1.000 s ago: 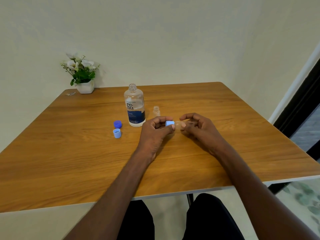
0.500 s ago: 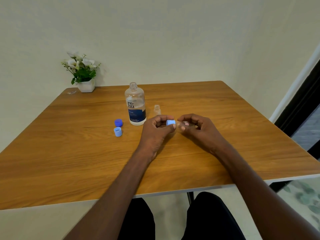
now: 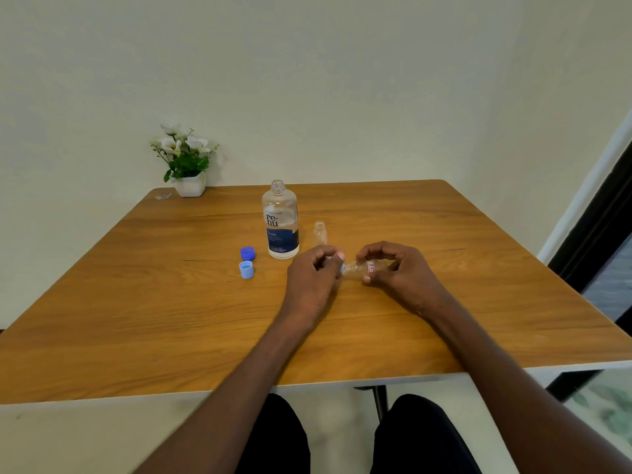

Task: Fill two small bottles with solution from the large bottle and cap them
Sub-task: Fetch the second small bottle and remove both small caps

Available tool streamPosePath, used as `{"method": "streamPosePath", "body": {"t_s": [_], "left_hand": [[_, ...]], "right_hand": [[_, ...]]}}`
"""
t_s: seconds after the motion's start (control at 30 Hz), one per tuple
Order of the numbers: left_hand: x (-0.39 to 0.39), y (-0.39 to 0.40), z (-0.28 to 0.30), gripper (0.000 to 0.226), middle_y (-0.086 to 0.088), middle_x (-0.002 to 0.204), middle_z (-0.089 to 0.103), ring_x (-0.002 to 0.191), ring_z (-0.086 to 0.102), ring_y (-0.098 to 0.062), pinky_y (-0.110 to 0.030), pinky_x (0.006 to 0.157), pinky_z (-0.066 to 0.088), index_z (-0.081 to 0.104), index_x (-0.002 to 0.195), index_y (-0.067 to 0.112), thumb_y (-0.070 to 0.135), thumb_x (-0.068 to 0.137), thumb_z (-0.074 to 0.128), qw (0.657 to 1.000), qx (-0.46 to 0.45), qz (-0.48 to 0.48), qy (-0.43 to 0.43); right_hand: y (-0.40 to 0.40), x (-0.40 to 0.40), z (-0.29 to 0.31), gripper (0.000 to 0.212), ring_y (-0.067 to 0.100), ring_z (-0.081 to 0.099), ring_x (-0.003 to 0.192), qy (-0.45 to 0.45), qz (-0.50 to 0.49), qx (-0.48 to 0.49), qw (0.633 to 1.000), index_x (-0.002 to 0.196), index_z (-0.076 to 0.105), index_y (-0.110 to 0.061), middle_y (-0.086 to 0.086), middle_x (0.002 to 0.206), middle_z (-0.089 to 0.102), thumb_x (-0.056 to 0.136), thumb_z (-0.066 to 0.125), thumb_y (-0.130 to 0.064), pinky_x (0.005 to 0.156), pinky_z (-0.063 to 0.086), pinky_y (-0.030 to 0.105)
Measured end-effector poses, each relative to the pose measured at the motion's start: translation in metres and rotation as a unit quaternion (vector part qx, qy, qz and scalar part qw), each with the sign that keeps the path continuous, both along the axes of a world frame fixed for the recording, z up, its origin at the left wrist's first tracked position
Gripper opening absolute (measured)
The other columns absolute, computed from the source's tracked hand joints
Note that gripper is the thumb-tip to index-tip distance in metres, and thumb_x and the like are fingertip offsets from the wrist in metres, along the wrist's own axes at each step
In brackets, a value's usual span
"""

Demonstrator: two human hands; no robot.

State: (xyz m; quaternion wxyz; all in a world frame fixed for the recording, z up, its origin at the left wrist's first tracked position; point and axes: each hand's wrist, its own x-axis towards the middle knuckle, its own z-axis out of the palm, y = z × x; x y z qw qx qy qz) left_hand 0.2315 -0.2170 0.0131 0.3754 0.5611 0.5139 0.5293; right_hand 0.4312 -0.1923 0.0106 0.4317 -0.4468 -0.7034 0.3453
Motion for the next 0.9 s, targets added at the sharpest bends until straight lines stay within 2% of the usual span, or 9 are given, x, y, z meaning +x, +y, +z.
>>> {"method": "streamPosePath", "body": {"t_s": [0.1,0.2,0.3,0.37,0.47,0.53,0.67,0.8,0.9], "left_hand": [[-0.008,-0.007,0.002,0.013,0.003,0.081,0.074,0.072,0.063,-0.001,-0.025,0.071,0.05,0.077,0.098,0.021,0.031,0.099,0.068,0.999,0.005,0.029,0.019],[-0.03,-0.016,0.0,0.02,0.005,0.101,0.074,0.091,0.069,-0.007,-0.017,0.075,0.052,0.07,0.109,0.022,0.022,0.091,0.078,0.998,0.001,0.059,0.009],[-0.061,-0.025,-0.002,0.031,0.008,0.109,0.073,0.103,0.067,-0.004,-0.015,0.083,0.048,0.069,0.117,0.022,0.016,0.089,0.08,0.992,0.033,0.092,0.074],[-0.078,-0.03,-0.003,0.025,0.011,0.104,0.074,0.1,0.066,-0.002,-0.008,0.079,0.043,0.074,0.113,0.021,0.015,0.09,0.078,0.985,0.043,0.111,0.127],[-0.086,-0.034,-0.005,0.019,0.01,0.098,0.072,0.091,0.062,0.001,-0.005,0.073,0.039,0.078,0.104,0.019,0.013,0.086,0.081,0.978,0.033,0.148,0.146],[-0.086,-0.034,-0.007,0.02,0.006,0.099,0.065,0.087,0.058,-0.001,-0.006,0.073,0.037,0.078,0.101,0.019,0.013,0.083,0.084,0.971,0.028,0.173,0.165],[-0.087,-0.031,-0.011,0.021,0.004,0.095,0.061,0.083,0.059,-0.003,-0.005,0.07,0.035,0.077,0.097,0.019,0.009,0.08,0.085,0.96,0.018,0.222,0.168],[-0.09,-0.032,-0.018,0.025,0.001,0.101,0.069,0.088,0.063,-0.016,-0.025,0.078,0.043,0.076,0.104,0.016,0.01,0.082,0.084,0.95,0.023,0.261,0.17],[-0.09,-0.032,-0.02,0.027,0.002,0.102,0.072,0.09,0.063,-0.015,-0.03,0.08,0.044,0.074,0.111,0.014,0.014,0.085,0.082,0.94,0.009,0.295,0.173]], "right_hand": [[-0.003,-0.002,0.001,0.049,0.012,0.063,0.103,-0.056,-0.013,0.016,0.998,0.12,0.075,-0.034,-0.017,0.111,0.074,0.079,0.084,-0.007,0.082,0.046,0.024],[-0.004,-0.002,0.003,0.049,0.018,0.065,0.101,-0.008,-0.034,0.012,0.999,0.12,0.075,-0.035,-0.016,0.111,0.074,0.082,0.082,-0.005,0.083,0.055,0.028],[-0.004,-0.008,0.005,0.039,0.018,0.071,0.1,0.06,-0.07,-0.02,0.996,0.115,0.074,-0.028,-0.01,0.114,0.073,0.086,0.08,-0.002,0.078,0.061,0.026],[-0.002,-0.017,0.006,0.036,0.019,0.074,0.094,0.087,-0.088,-0.034,0.992,0.114,0.071,-0.021,0.0,0.114,0.071,0.086,0.081,0.0,0.071,0.06,0.023],[0.008,-0.033,0.004,0.038,0.016,0.071,0.088,0.084,-0.134,-0.009,0.987,0.116,0.07,-0.016,0.005,0.107,0.07,0.084,0.081,0.0,0.068,0.061,0.024],[0.019,-0.044,0.003,0.041,0.012,0.071,0.094,0.082,-0.15,0.0,0.985,0.122,0.071,-0.015,0.001,0.11,0.071,0.086,0.078,0.003,0.072,0.062,0.022],[0.039,-0.059,0.0,0.047,0.01,0.071,0.103,0.061,-0.151,-0.006,0.987,0.132,0.07,-0.017,-0.001,0.12,0.074,0.09,0.073,0.004,0.087,0.064,0.034],[0.046,-0.065,-0.003,0.046,0.004,0.068,0.112,0.032,-0.138,-0.002,0.99,0.135,0.067,-0.021,-0.007,0.125,0.074,0.094,0.071,0.0,0.096,0.061,0.033],[0.046,-0.066,-0.004,0.045,0.003,0.065,0.118,0.009,-0.129,0.001,0.992,0.136,0.066,-0.022,-0.009,0.128,0.072,0.096,0.069,-0.003,0.099,0.057,0.028]]}}
